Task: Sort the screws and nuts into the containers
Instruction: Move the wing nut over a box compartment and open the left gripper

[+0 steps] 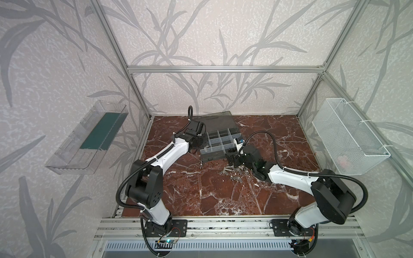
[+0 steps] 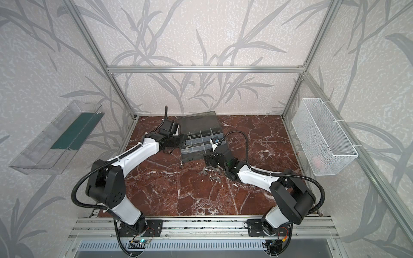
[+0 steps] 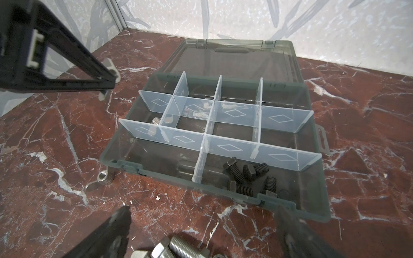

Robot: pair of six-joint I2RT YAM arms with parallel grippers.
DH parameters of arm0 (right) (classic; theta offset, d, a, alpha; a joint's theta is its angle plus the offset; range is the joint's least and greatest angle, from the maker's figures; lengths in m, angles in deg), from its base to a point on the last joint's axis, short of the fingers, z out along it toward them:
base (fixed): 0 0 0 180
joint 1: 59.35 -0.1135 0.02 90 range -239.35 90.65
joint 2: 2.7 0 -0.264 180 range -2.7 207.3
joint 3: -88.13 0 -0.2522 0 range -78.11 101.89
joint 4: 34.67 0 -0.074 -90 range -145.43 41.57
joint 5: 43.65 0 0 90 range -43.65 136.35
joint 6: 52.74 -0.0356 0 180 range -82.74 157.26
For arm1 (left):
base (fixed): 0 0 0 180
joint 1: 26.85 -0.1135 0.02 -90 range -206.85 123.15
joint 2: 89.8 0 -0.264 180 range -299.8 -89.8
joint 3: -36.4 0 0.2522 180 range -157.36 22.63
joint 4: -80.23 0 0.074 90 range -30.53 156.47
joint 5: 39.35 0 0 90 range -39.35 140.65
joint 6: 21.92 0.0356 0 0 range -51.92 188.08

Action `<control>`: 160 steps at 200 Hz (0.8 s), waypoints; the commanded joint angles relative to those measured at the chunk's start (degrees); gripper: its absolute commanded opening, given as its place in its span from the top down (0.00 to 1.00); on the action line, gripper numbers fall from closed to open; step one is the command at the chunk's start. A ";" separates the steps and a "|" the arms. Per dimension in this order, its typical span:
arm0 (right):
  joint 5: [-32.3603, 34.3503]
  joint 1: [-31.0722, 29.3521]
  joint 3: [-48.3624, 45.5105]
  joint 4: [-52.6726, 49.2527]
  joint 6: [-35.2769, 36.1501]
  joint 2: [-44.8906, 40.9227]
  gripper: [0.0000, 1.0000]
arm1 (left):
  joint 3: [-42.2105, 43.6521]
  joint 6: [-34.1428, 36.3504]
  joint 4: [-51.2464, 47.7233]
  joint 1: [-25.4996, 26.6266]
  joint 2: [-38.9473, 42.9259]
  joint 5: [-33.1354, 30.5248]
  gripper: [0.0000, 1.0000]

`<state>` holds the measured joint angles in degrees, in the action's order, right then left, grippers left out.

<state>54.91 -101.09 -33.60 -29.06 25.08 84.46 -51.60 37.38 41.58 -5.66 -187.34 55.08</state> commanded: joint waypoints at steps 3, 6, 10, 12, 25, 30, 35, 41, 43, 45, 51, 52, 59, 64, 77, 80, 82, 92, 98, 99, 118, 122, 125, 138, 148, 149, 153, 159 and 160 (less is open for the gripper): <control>0.68 -0.38 -0.39 0.21 -0.25 -2.07 0.01 | -3.33 1.76 -0.70 -0.27 -3.89 1.34 0.84; 0.67 -0.37 -0.38 0.21 -0.22 -2.19 0.01 | -3.67 1.86 -0.61 -0.28 -4.42 1.42 0.84; 0.55 -0.36 -0.38 0.22 -0.21 -2.21 0.01 | -4.06 1.95 -0.52 -0.27 -5.15 1.56 0.83; 0.55 -0.36 -0.45 0.22 -0.25 -2.18 0.01 | -4.31 1.96 -0.47 -0.34 -5.44 1.62 0.84; 0.75 -0.36 -0.57 0.26 -0.23 -2.21 0.01 | -5.24 2.22 -0.43 -0.30 -7.47 1.73 0.83; 0.84 -0.36 -0.57 0.29 -0.20 -2.17 0.01 | -5.45 2.38 -0.38 -0.27 -8.14 1.80 0.84; 0.85 -0.37 -0.48 0.28 -0.13 -2.15 0.01 | -5.66 2.46 -0.34 -0.28 -8.85 1.81 0.84; 0.87 -0.36 -0.43 0.22 -0.12 -2.12 0.01 | -5.79 2.56 -0.17 -0.28 -9.49 2.02 0.84; 0.85 -0.36 -0.42 0.22 -0.14 -2.09 0.01 | -5.93 2.64 -0.10 -0.27 -9.79 2.04 0.83; 0.85 -0.36 -0.40 0.18 -0.12 -2.01 0.01 | -5.99 2.65 -0.10 -0.27 -9.98 2.13 0.83; 0.80 -0.37 -0.39 0.21 -0.12 -2.06 0.01 | -6.22 2.74 -0.08 -0.28 -10.70 2.31 0.83; 0.78 -0.37 -0.39 0.22 -0.12 -2.07 0.01 | -6.24 2.75 -0.03 -0.32 -10.77 2.33 0.83; 0.76 -0.38 -0.39 0.23 -0.12 -2.08 0.01 | -6.44 2.84 0.03 -0.28 -11.57 2.64 0.83; 0.76 -0.36 -0.39 0.22 -0.18 -2.08 0.01 | -6.69 2.84 0.10 -0.31 -12.01 2.76 0.83; 0.85 -0.37 -0.39 0.15 -0.03 -2.03 0.01 | -7.22 2.84 0.29 -0.27 -13.11 3.09 0.83; 0.91 -0.41 -0.37 0.09 0.05 -2.07 0.01 | -7.38 2.84 0.34 -0.29 -13.34 3.14 0.83; 0.93 -0.37 -0.39 0.12 0.05 -2.01 0.01 | -7.45 2.84 0.40 -0.28 -13.50 3.13 0.83; 1.10 -0.36 -0.34 0.14 0.22 -2.03 0.01 | -7.89 2.79 0.76 -0.32 -14.29 3.21 0.83; 1.26 -0.39 -0.39 0.05 0.32 -1.99 0.01 | -8.25 2.76 1.01 -0.30 -14.72 3.31 0.83; 1.27 -0.37 -0.39 0.05 0.32 -1.99 0.01 | -8.32 2.75 0.99 -0.28 -14.76 3.31 0.83; 1.26 -0.41 -0.39 -0.06 0.23 -2.16 0.01 | -9.60 2.50 1.08 -0.14 -16.56 4.22 0.82; 1.08 -0.37 -0.35 -0.04 0.19 -2.18 0.01 | -9.76 2.38 1.07 -0.12 -16.86 4.48 0.81; 0.96 -0.39 -0.32 0.03 0.14 -2.17 0.01 | -9.88 2.27 1.14 -0.10 -17.09 4.67 0.81; 0.62 -0.39 -0.39 0.13 -0.11 -2.23 0.01 | -10.31 2.05 1.22 0.29 -17.90 5.10 0.79; 0.50 -0.41 -0.39 0.17 -0.21 -2.00 0.01 | -10.52 2.13 1.07 0.56 -18.12 5.05 0.78; 0.50 -0.43 -0.35 0.20 -0.21 -1.95 0.01 | -10.55 2.13 1.07 0.58 -18.13 5.06 0.78; 0.50 -0.38 -0.32 0.19 -0.28 -1.84 0.01 | -10.48 2.16 1.06 0.62 -18.13 5.07 0.78; 0.45 -0.41 -0.27 0.21 -0.30 -1.69 0.01 | -10.34 2.13 1.01 0.74 -18.04 5.07 0.77; 0.47 -0.39 -0.29 0.22 -0.30 -1.66 0.01 | -10.37 2.18 1.04 0.76 -18.04 5.02 0.77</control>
<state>55.30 -101.09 -33.62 -29.06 25.08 84.13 -60.26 39.20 41.91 -5.52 -204.82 59.30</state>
